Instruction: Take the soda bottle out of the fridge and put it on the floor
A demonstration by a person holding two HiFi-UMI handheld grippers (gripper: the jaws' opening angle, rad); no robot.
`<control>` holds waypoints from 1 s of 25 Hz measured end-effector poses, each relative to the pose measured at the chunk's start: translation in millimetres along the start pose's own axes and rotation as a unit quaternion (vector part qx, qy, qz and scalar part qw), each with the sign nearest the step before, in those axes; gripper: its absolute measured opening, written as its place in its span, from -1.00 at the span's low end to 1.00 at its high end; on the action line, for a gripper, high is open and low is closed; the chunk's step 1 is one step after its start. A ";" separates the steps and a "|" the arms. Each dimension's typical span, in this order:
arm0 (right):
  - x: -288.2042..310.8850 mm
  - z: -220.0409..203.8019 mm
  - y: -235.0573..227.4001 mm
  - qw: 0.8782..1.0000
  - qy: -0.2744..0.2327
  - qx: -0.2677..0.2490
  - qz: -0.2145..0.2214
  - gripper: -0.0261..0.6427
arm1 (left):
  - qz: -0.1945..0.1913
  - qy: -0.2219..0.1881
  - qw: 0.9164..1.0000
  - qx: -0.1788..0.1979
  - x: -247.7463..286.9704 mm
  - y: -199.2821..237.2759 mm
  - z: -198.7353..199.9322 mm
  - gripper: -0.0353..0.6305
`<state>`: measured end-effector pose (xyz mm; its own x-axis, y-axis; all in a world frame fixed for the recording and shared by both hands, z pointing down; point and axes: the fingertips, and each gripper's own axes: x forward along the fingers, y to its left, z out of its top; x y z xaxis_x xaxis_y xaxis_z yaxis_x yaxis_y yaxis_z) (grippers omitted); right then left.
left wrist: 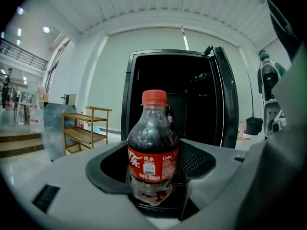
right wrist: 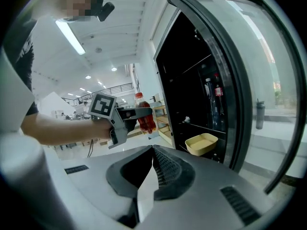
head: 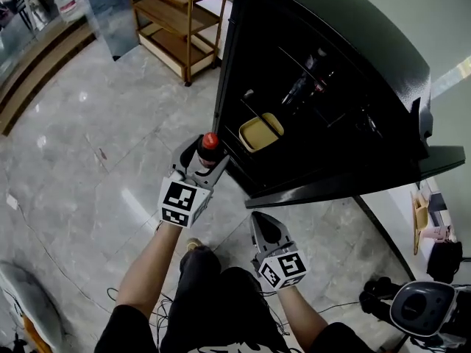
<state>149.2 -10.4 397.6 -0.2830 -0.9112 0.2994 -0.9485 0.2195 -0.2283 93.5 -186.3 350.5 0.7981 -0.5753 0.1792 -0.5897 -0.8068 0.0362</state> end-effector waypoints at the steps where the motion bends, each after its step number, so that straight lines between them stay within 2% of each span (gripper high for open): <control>1: 7.4 -3.6 1.2 1.000 -0.004 -0.005 0.006 -0.85 | 0.004 -0.001 1.000 0.003 -4.2 4.1 -5.3 0.02; 9: 59.4 -48.9 -1.2 0.998 -0.030 -0.033 0.035 -0.85 | 0.027 -0.021 0.999 -0.002 -23.1 29.9 -65.6 0.02; 25: 130.5 -200.1 -33.4 0.994 -0.073 -0.056 0.058 -0.85 | 0.050 -0.034 0.998 0.007 -32.7 45.5 -242.8 0.02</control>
<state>115.5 -66.9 629.7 -0.3747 -0.9168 0.1380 -0.9232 0.3553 -0.1462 10.6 -171.6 584.9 0.7424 -0.6601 0.1147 -0.6651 -0.7467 0.0079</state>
